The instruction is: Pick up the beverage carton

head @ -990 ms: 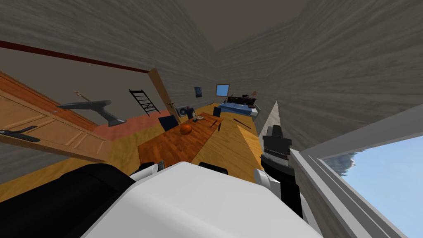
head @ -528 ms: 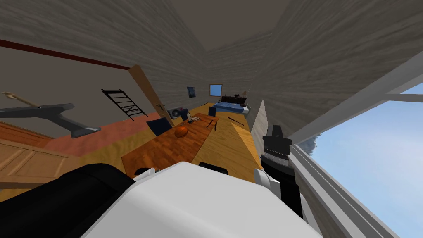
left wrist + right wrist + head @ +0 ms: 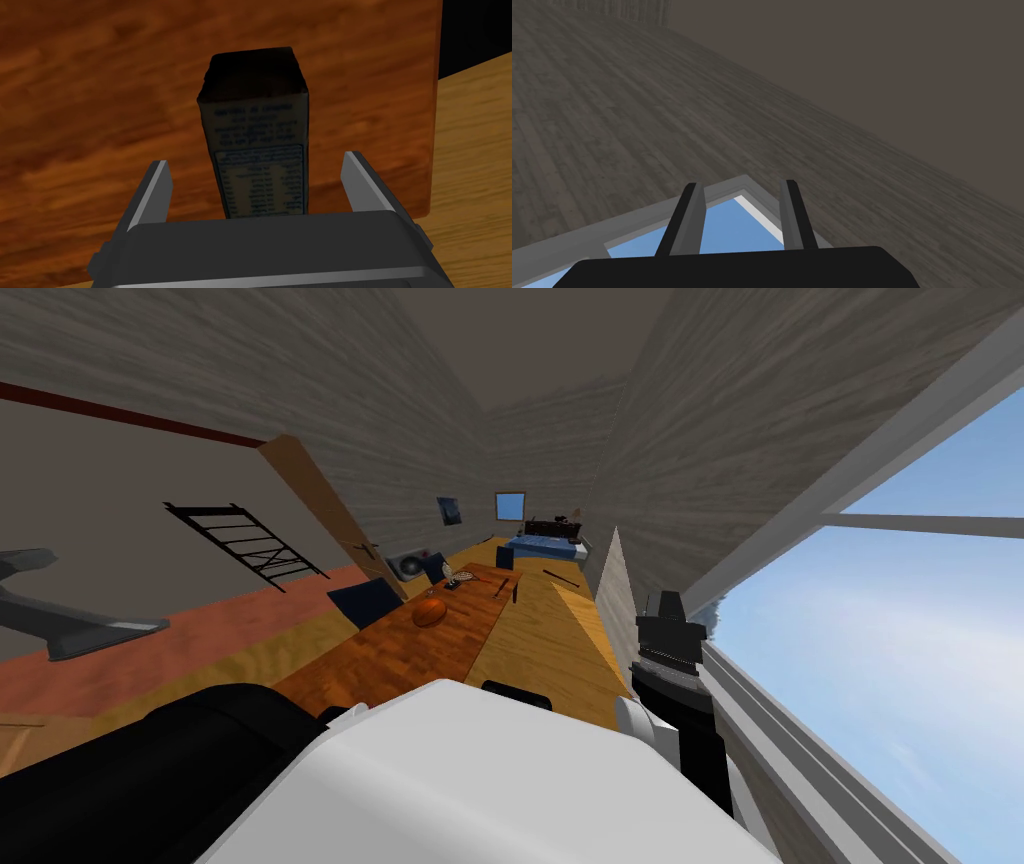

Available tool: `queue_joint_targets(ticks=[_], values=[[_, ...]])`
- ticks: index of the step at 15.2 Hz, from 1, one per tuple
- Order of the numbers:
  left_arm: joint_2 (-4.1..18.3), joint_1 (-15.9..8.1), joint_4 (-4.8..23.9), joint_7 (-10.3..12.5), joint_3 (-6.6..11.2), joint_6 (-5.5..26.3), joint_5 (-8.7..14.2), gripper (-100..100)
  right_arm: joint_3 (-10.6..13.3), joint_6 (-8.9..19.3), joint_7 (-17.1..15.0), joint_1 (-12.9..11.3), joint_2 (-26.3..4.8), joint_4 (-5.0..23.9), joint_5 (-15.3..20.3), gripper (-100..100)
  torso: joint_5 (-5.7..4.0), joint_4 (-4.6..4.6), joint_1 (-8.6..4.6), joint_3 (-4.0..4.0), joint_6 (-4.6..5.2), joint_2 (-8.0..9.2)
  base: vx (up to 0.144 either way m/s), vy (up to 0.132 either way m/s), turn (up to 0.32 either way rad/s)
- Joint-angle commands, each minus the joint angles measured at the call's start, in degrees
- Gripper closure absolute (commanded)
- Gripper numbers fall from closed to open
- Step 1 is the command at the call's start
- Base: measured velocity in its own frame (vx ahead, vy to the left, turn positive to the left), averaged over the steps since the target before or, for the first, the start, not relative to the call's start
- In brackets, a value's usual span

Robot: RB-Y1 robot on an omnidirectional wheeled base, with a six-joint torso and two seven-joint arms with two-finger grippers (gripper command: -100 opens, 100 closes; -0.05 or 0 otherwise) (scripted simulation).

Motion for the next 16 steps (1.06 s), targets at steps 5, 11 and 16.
queue_joint_targets(ticks=[5,11,16], values=[[-1.7,-2.5,4.4,-0.3,-1.38,-4.4,-1.9,-100,0.0,0.0,0.0,0.0,0.0,0.0,0.0,0,0.01,-0.02,0.02,-0.05,-0.01,-0.08,-0.004,0.036,0.029],[-1.6,-1.9,3.3,0.0,-1.21,-3.4,-1.7,100,0.0,0.0,0.0,0.0,0.0,0.0,0.0,0,-0.01,-0.01,-0.01,-0.04,0.03,-0.08,-0.001,0.005,0.0],[-0.4,-0.4,0.9,-0.2,-0.28,-1.2,-0.4,100,0.0,0.0,0.0,0.0,0.0,0.0,0.0,0,-0.11,-0.02,-0.22,-0.07,0.04,-0.12,0.004,-0.036,-0.03]])
